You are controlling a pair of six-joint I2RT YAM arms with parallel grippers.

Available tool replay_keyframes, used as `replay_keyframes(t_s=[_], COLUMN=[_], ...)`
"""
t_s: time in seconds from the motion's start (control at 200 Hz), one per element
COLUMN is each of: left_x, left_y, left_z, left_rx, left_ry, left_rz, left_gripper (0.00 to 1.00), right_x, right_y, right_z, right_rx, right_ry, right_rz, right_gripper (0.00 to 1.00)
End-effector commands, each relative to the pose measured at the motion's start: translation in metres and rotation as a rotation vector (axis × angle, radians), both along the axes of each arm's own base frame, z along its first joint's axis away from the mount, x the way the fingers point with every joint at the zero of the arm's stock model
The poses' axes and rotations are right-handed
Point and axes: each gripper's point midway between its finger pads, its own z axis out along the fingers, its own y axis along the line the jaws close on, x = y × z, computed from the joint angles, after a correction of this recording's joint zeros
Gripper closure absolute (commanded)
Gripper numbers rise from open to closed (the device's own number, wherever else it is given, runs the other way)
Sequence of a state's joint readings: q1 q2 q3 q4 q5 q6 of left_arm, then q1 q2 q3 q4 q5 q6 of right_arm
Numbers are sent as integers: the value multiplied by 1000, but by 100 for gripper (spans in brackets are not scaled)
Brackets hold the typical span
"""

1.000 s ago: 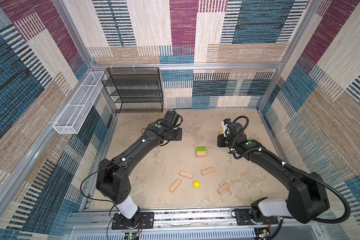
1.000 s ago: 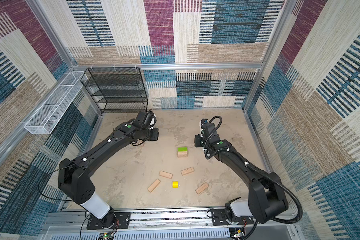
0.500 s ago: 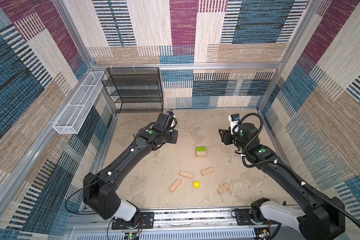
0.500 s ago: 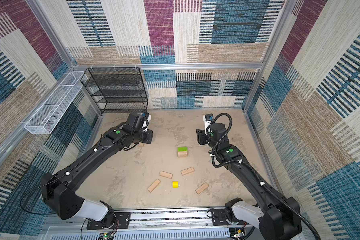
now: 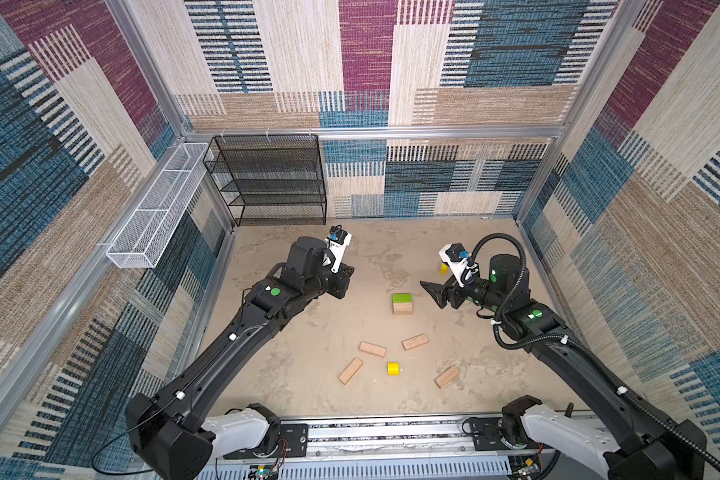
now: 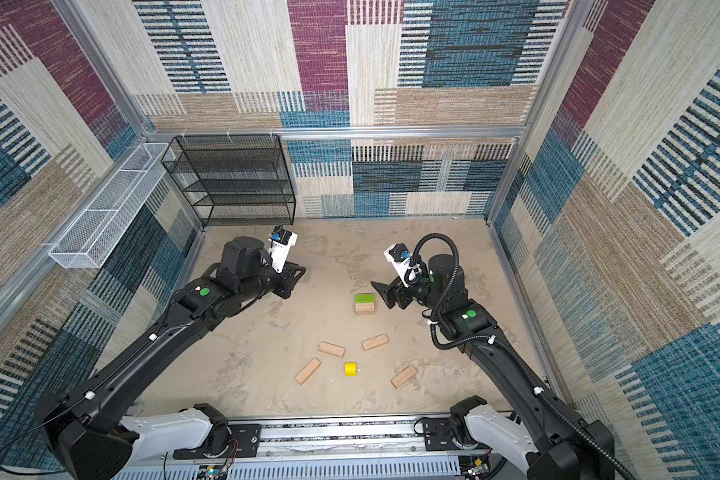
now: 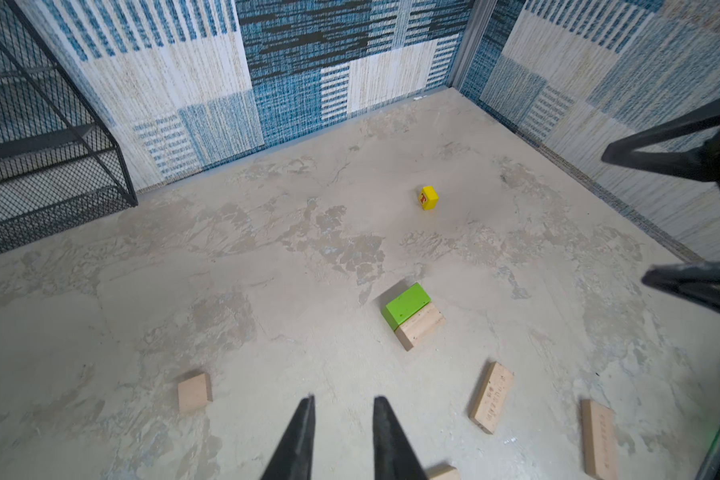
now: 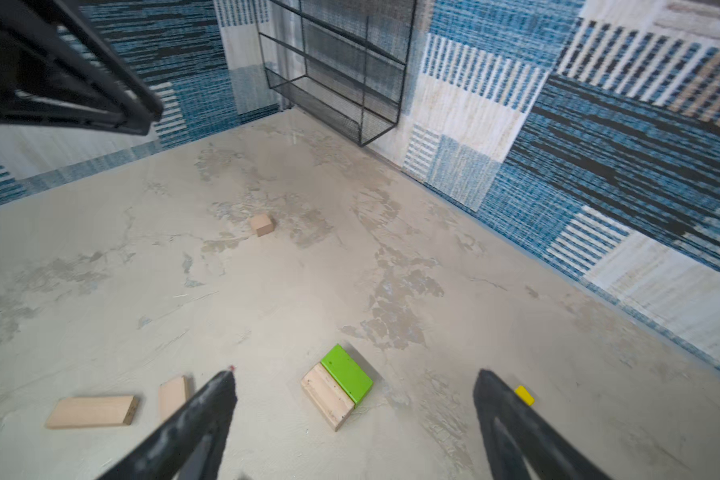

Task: Build the wood block tower
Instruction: 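Raise both grippers up and away from the wooden and green block pair, then move the right gripper down over the engraved wooden plank nearer the robot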

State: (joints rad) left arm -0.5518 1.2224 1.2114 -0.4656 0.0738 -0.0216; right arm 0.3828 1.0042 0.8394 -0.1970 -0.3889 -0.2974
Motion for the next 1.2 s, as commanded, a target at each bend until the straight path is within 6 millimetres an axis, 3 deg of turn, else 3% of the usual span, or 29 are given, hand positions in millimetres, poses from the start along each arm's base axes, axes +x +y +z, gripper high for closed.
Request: replay_keyframes(t_s=[0.0, 0.185, 0.356, 0.411, 0.716, 0.871, 0.997, 1.192], left_x=[-9, -26, -36, -38, -52, -49, -44, -44], left_y=[-12, -22, -26, -26, -19, -13, -11, -11], left_z=[13, 16, 12, 9, -19, -35, -39, -44], left_rx=[-22, -44, -60, -61, -54, -42, -23, -5], left_ry=[-58, -47, -25, -12, 65, 41, 34, 28], left_rz=[-112, -211, -249, -250, -233, -201, -181, -191], left_gripper=[72, 71, 71, 71, 72, 72, 72, 72], right_x=[-29, -72, -83, -87, -94, -98, -98, -94], right_y=[18, 26, 24, 25, 28, 26, 18, 12], right_z=[-4, -30, -43, -48, -78, -88, -112, -126], right_rx=[-43, -199, -272, -284, -371, -410, -494, -547], right_ry=[-69, -210, -205, -179, -77, -96, -57, -27], right_rz=[210, 423, 448, 465, 543, 560, 558, 536], right_gripper=[0, 0, 0, 6, 38, 42, 43, 39])
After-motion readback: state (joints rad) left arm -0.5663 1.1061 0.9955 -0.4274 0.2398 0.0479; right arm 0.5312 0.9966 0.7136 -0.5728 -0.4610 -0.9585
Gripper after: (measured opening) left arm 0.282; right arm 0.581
